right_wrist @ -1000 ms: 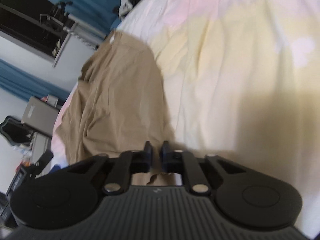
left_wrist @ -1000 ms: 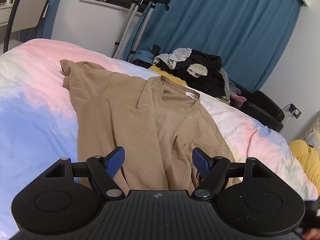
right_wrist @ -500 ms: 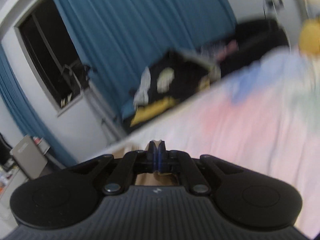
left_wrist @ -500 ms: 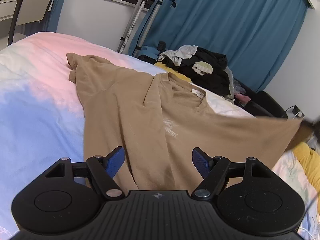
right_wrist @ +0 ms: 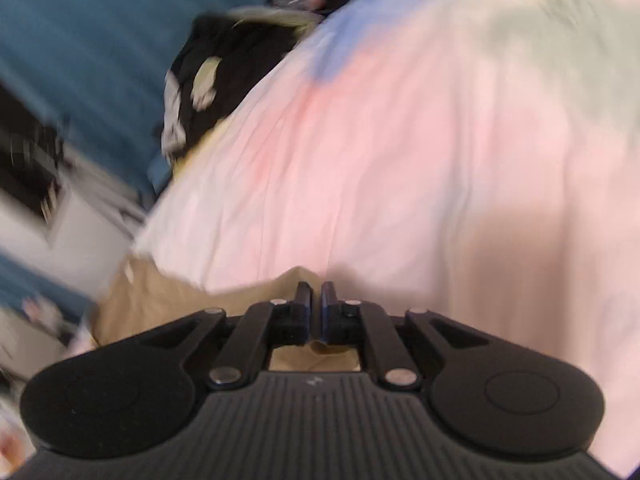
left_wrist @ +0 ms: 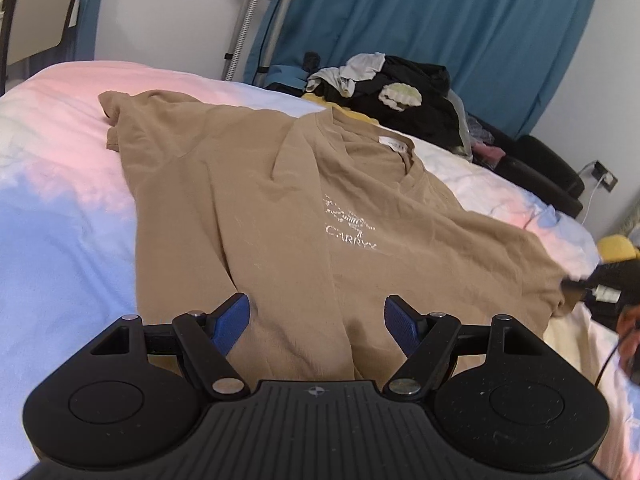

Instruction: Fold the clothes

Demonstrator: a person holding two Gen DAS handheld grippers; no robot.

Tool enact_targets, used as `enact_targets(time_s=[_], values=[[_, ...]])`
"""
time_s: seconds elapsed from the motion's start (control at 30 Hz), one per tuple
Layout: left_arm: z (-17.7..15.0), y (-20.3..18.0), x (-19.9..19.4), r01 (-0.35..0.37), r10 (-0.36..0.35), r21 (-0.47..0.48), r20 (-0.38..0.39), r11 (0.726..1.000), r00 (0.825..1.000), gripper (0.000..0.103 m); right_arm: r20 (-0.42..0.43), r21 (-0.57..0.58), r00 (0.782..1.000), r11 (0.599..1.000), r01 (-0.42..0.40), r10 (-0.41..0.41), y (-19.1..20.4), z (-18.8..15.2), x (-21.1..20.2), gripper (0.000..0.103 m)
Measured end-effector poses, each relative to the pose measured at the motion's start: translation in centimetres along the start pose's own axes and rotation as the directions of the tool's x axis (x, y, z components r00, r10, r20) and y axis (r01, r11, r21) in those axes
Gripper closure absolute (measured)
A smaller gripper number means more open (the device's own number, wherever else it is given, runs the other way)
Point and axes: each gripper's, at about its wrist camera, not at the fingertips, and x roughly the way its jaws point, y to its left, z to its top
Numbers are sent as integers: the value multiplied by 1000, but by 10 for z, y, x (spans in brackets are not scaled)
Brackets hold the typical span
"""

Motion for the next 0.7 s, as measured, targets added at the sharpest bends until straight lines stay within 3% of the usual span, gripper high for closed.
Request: enact_targets(time_s=[0.1, 0.17, 0.3, 0.37, 0.43, 0.47, 0.5, 0.6, 0.7], values=[[-1, -1, 3, 3, -3, 2, -8, 1000, 1000, 25, 41, -55, 999, 999, -2, 4, 2, 10, -7, 47], [-1, -2, 5, 6, -6, 2, -12, 1000, 1000, 25, 22, -68, 1000, 998, -11, 13, 0, 13, -3, 46], [-1, -4, 9, 11, -11, 3, -20, 1000, 1000, 25, -57, 62, 995, 995, -84, 88, -16, 9, 9, 46], [-1, -5, 11, 14, -14, 4, -24, 1000, 1000, 25, -109, 139, 980, 978, -152, 168, -20, 4, 21, 46], [-1, -6, 13, 15, -14, 6, -26, 1000, 1000, 25, -142, 138, 970, 975, -176, 195, -15, 0, 28, 51], [-1, -6, 12, 14, -14, 7, -26, 1000, 1000, 25, -150, 109, 970, 978, -177, 192, -9, -2, 30, 65], [-1, -6, 12, 14, -14, 7, -25, 1000, 1000, 25, -156, 78, 969, 981, -179, 189, -3, -3, 32, 90], [-1, -5, 10, 15, -15, 6, -23, 1000, 1000, 25, -138, -57, 972, 978, -200, 190, 29, -10, 26, 95], [-1, -4, 10, 16, -15, 4, -20, 1000, 1000, 25, -6, -249, 981, 950, -188, 193, 73, -8, 4, 96]])
